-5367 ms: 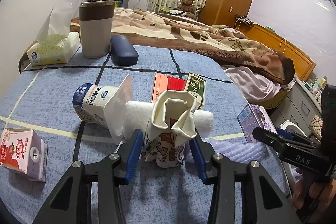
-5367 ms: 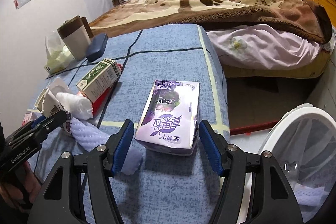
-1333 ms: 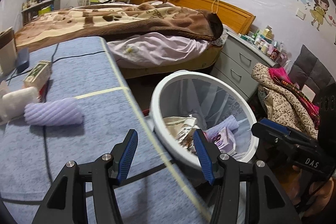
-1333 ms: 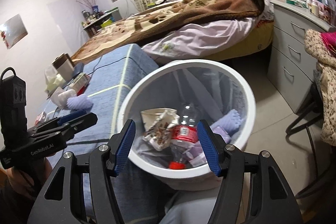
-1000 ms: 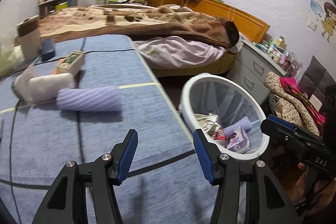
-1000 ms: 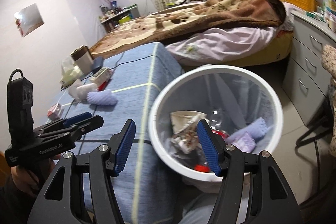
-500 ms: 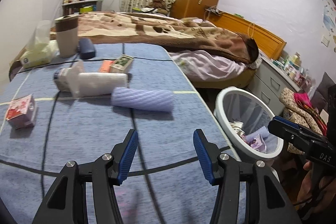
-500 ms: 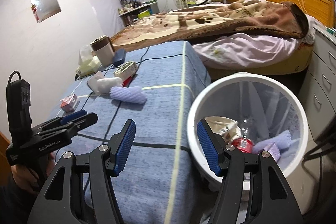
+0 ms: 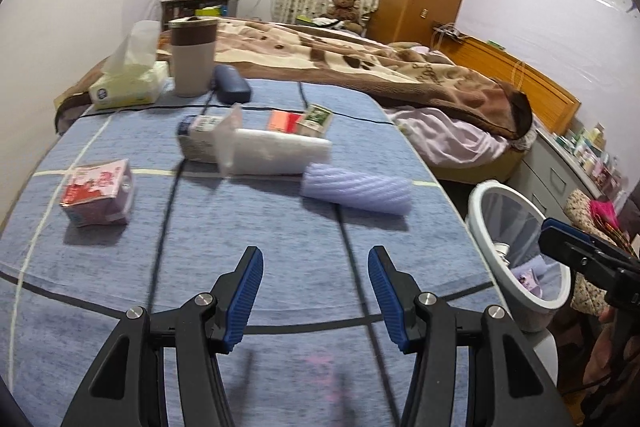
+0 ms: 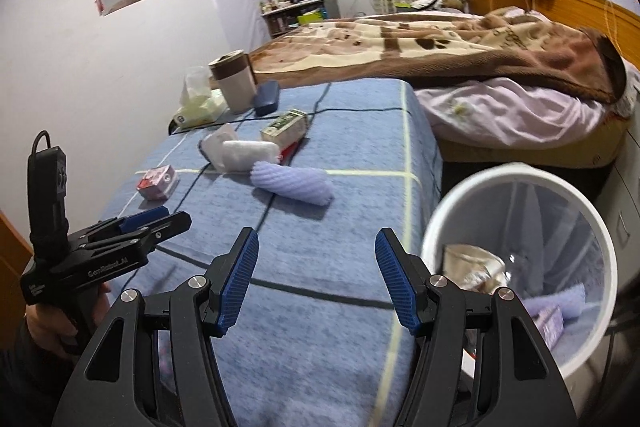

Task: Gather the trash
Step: 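Move both open tools back over the table, then grasp the strawberry milk carton with the left tool while the right tool grasps the white tissue roll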

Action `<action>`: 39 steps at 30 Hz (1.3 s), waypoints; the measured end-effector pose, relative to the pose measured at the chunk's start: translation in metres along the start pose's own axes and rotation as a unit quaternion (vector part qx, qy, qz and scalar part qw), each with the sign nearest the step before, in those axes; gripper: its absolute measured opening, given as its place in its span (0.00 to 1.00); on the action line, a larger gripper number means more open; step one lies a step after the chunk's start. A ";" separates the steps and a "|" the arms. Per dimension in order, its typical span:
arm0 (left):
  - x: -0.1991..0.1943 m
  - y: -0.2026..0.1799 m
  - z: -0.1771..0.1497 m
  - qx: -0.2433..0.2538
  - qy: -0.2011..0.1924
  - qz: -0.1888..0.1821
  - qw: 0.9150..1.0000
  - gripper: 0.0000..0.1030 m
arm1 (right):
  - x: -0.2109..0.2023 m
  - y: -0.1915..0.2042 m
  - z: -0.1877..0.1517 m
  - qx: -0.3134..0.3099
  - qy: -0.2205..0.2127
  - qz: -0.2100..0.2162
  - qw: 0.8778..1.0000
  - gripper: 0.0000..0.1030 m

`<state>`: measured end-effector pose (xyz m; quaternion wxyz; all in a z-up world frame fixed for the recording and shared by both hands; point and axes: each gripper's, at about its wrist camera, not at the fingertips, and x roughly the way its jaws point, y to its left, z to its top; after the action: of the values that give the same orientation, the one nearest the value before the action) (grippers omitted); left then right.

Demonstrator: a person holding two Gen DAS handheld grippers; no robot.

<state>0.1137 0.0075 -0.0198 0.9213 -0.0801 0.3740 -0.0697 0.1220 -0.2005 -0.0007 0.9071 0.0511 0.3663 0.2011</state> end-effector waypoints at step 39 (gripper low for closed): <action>0.035 0.176 0.036 -0.074 -0.001 0.130 0.989 0.82 | 0.125 0.042 0.052 -0.089 0.072 0.026 0.993 0.61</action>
<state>0.1757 0.1762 -0.0536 0.9145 -0.0985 0.3843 0.0789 0.2251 -0.1096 -0.0332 0.8737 -0.0353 0.4099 0.2597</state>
